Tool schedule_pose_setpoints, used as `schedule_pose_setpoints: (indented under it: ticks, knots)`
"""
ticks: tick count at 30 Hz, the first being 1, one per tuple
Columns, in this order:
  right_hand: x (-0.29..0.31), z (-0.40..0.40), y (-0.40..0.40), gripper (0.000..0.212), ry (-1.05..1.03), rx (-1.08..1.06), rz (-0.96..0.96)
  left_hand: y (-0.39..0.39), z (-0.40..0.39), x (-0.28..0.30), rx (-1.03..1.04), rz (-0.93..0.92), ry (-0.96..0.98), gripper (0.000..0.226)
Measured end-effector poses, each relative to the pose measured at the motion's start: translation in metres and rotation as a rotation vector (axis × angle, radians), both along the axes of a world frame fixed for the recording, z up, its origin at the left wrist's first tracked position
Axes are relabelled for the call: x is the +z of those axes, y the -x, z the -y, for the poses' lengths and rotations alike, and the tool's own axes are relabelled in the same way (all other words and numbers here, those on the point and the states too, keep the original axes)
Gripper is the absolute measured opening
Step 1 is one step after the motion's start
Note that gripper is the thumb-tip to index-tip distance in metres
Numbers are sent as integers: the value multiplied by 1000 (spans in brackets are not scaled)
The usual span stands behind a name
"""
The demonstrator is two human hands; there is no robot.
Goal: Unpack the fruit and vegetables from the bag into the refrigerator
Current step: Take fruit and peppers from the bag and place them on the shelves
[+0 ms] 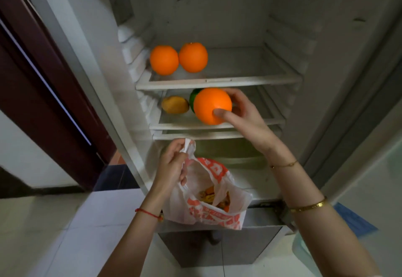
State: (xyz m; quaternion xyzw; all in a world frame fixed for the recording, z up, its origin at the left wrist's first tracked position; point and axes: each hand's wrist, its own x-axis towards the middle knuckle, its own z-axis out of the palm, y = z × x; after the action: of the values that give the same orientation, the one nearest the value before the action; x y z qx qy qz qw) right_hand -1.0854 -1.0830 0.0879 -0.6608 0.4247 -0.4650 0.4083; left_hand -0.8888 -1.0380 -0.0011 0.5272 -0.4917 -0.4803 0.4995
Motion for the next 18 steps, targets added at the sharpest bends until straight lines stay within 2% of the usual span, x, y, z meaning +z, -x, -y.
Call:
schedule_pose_setpoints:
  ticks: [5, 8, 14, 18]
  knots:
    - [49, 28, -4, 62, 315, -208, 63, 1, 6, 1, 3, 4, -17, 28]
    - [60, 57, -5, 69, 433, -346, -46, 1, 7, 1, -2, 6, -19, 28]
    - [44, 104, -2, 82, 364, -463, -236, 1, 5, 0, 25, 16, -26, 29]
    - [40, 116, -3, 78, 331, -498, -309, -1, 5, 2, 24, 10, -11, 30]
